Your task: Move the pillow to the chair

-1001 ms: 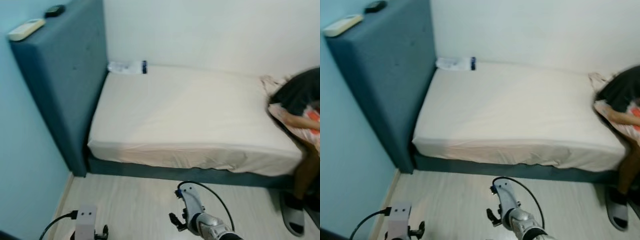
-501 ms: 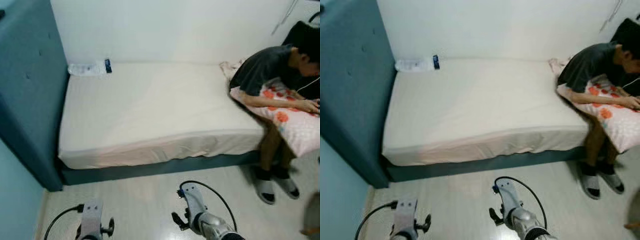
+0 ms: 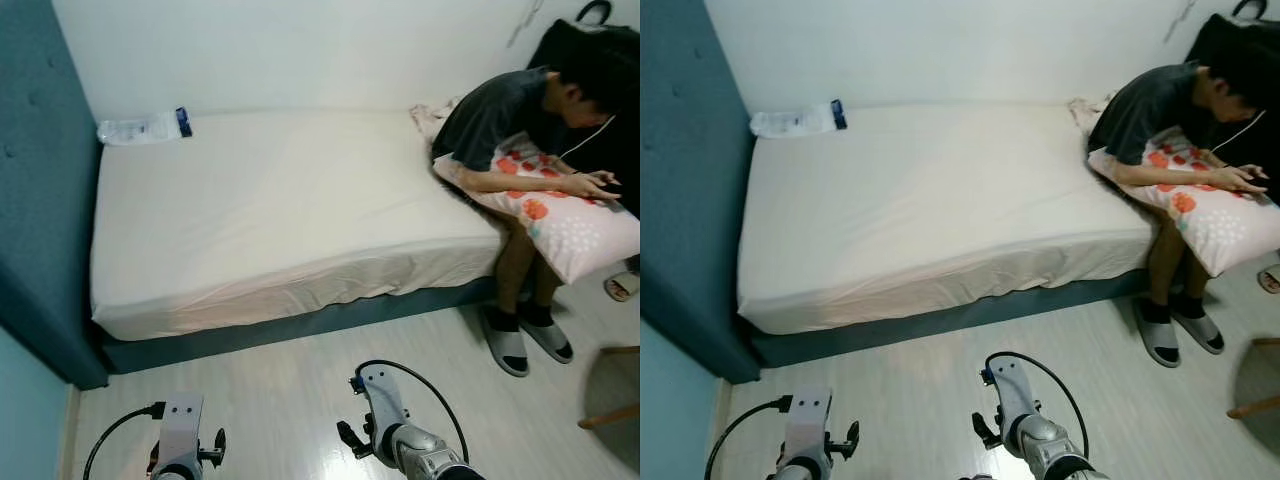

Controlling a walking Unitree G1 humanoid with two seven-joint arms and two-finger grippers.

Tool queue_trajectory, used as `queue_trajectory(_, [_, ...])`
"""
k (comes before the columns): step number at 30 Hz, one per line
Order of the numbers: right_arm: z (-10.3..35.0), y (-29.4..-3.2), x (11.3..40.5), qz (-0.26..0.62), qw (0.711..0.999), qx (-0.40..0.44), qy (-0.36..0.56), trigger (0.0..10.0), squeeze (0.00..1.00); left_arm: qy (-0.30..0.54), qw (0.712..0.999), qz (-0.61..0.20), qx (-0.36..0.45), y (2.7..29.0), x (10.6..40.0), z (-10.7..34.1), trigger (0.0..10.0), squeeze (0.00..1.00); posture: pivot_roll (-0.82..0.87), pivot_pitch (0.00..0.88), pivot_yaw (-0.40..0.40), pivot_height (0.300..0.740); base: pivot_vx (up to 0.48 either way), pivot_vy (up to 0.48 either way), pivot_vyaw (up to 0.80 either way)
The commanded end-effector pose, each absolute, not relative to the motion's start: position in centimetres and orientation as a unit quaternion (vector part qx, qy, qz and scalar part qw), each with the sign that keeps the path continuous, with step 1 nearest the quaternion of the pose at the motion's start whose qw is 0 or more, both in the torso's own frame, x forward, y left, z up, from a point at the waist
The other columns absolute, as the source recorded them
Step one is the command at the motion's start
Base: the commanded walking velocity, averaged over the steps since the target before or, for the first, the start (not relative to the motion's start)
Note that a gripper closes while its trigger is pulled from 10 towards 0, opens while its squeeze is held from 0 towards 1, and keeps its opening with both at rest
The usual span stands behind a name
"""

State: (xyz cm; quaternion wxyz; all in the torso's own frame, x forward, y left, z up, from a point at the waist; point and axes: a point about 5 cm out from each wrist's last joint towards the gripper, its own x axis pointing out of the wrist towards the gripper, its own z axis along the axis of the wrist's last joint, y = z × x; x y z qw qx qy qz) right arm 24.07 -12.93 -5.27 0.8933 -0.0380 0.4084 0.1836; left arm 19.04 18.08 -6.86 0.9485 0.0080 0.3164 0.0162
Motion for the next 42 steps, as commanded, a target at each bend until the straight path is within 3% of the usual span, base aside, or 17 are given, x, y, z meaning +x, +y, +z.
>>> queue_trajectory(1, [-5.30,-13.25,24.01,0.176,0.896,-0.030,0.407,10.0,0.00,0.326,0.945,0.014,0.003,17.73,18.46,-7.21,10.0,0.00,0.06,0.124,-0.112,0.740,0.000,-0.420,0.00])
queue_trajectory(42, [-5.04,-13.70,24.50,0.171,0.896,-0.060,0.406,10.0,0.00,0.315,0.949,0.008,-0.004,17.04,19.12,-6.90,10.0,0.00,0.08,0.098,-0.133,0.740,0.000,-0.451,0.00])
